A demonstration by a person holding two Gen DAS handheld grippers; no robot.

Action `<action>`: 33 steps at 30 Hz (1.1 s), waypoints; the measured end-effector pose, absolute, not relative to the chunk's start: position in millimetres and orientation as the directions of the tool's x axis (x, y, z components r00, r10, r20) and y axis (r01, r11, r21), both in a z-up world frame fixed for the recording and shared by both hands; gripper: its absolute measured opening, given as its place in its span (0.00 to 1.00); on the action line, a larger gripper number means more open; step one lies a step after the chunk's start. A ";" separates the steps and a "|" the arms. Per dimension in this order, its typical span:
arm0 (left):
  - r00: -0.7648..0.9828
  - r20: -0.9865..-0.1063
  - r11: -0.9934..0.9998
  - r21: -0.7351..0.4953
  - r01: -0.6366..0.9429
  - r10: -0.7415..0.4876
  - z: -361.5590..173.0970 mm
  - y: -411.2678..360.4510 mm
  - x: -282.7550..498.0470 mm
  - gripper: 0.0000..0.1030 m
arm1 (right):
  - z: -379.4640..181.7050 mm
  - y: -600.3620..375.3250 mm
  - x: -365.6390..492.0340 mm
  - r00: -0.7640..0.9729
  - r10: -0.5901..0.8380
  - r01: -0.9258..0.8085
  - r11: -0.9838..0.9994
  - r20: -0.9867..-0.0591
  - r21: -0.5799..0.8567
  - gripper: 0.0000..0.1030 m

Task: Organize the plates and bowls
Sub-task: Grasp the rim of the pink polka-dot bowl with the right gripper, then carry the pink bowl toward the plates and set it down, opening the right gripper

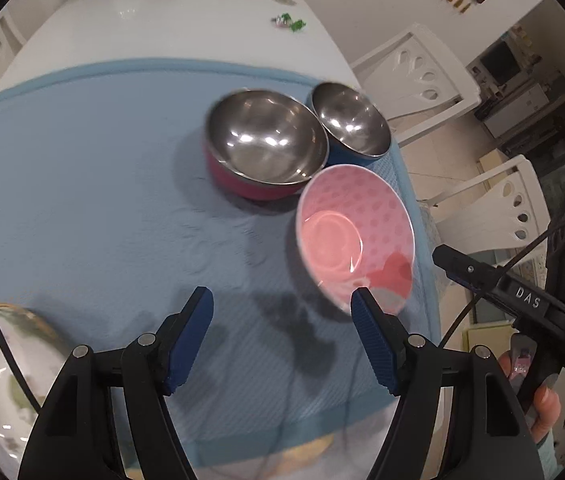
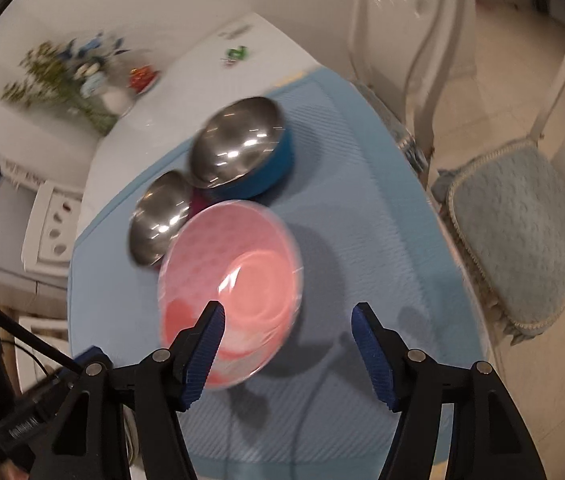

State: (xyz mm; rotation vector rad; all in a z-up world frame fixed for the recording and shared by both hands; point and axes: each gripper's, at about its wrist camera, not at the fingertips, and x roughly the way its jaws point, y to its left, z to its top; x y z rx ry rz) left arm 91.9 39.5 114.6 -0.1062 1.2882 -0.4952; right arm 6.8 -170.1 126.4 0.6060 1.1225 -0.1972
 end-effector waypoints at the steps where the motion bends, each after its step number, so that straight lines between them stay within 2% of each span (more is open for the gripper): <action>1: 0.185 -0.894 0.894 -0.350 0.281 -0.408 107.0 31.0 93.9 0.68 | 122.6 -180.6 9.1 0.426 0.155 0.445 0.822 -0.891 0.356 0.62; 6: 0.183 -0.913 0.922 -0.326 0.209 -0.364 73.1 8.7 101.7 0.66 | 97.1 -193.7 27.5 0.389 0.235 0.392 0.833 -0.891 0.391 0.60; 8: 0.182 -0.916 0.929 -0.327 0.174 -0.357 61.8 7.1 104.7 0.59 | 89.0 -187.6 37.5 0.369 0.261 0.349 0.851 -0.892 0.393 0.48; 9: 0.180 -0.916 0.930 -0.331 0.160 -0.358 58.4 7.6 105.8 0.56 | 85.4 -184.2 40.1 0.361 0.265 0.334 0.859 -0.894 0.389 0.45; 11: 0.178 -0.918 0.933 -0.334 0.138 -0.355 53.9 7.9 106.8 0.48 | 77.6 -177.8 44.0 0.347 0.262 0.316 0.872 -0.901 0.375 0.30; 13: 0.178 -0.915 0.931 -0.342 0.129 -0.361 50.2 7.4 107.3 0.34 | 70.6 -172.1 46.4 0.344 0.260 0.303 0.879 -0.902 0.369 0.19; 14: 0.175 -0.912 0.927 -0.351 0.133 -0.370 48.8 6.2 106.9 0.23 | 68.3 -172.0 46.8 0.347 0.262 0.297 0.880 -0.901 0.370 0.11; 15: 0.168 -0.909 0.922 -0.361 0.139 -0.381 47.3 4.3 106.1 0.18 | 67.8 -168.3 46.4 0.351 0.262 0.281 0.886 -0.899 0.368 0.10; 18: 0.172 -0.905 0.918 -0.363 0.162 -0.388 47.5 -2.2 101.0 0.13 | 71.8 -158.5 41.5 0.366 0.215 0.246 0.916 -0.905 0.317 0.10; 22: 0.200 -0.910 0.926 -0.325 0.193 -0.362 53.8 -6.8 91.4 0.13 | 77.4 -152.3 31.2 0.372 0.173 0.219 0.938 -0.912 0.268 0.10; 33: 0.212 -0.907 0.922 -0.317 0.224 -0.363 96.0 18.9 39.3 0.13 | 113.9 -125.7 -21.9 0.358 0.215 0.186 0.937 -0.908 0.296 0.10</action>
